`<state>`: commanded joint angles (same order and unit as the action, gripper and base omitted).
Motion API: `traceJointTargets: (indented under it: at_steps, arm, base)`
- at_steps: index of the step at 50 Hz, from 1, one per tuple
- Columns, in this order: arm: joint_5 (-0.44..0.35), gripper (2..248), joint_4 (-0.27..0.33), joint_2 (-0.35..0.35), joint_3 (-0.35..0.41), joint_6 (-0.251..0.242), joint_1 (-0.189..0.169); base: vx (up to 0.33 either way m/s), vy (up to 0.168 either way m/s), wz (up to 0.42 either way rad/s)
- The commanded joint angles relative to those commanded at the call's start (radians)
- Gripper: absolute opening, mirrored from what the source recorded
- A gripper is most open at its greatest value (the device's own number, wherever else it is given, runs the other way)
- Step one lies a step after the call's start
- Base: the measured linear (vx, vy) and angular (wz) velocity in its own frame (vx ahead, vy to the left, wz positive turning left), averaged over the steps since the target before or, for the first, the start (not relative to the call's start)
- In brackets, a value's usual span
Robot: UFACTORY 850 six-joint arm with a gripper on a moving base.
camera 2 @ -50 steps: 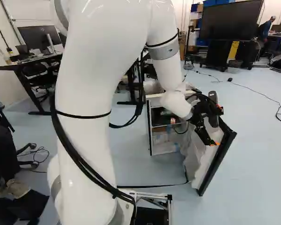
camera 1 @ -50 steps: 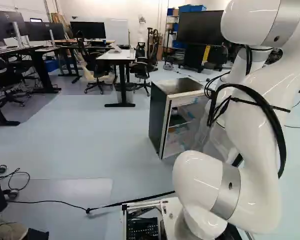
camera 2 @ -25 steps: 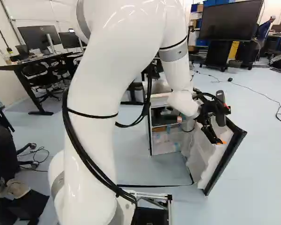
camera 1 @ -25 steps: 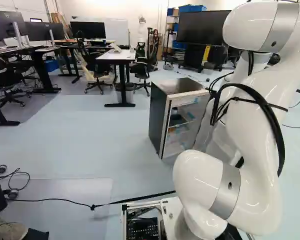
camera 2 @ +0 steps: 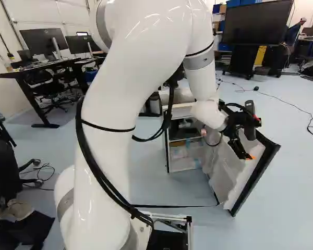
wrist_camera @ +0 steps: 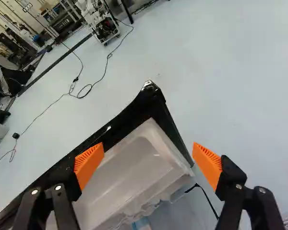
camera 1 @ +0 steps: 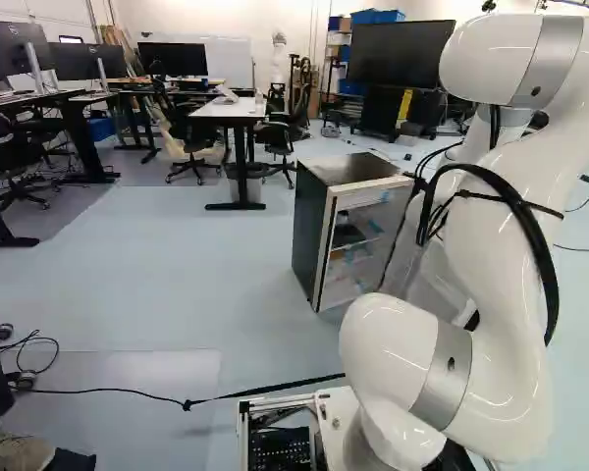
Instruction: Open the fridge door
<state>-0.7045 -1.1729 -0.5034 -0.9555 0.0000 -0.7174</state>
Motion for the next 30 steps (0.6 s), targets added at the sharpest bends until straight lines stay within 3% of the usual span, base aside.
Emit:
traceJointTargets:
  at_steps: [14, 30]
  arm:
    - [0.0, 247, 0.0, 0.007, 0.01, 0.0, 0.004]
    - [0.0, 247, 0.0, 0.067, 0.092, 0.0, 0.02]
  base:
    - [0.0, 0.0, 0.0]
    - [0.0, 0.0, 0.0]
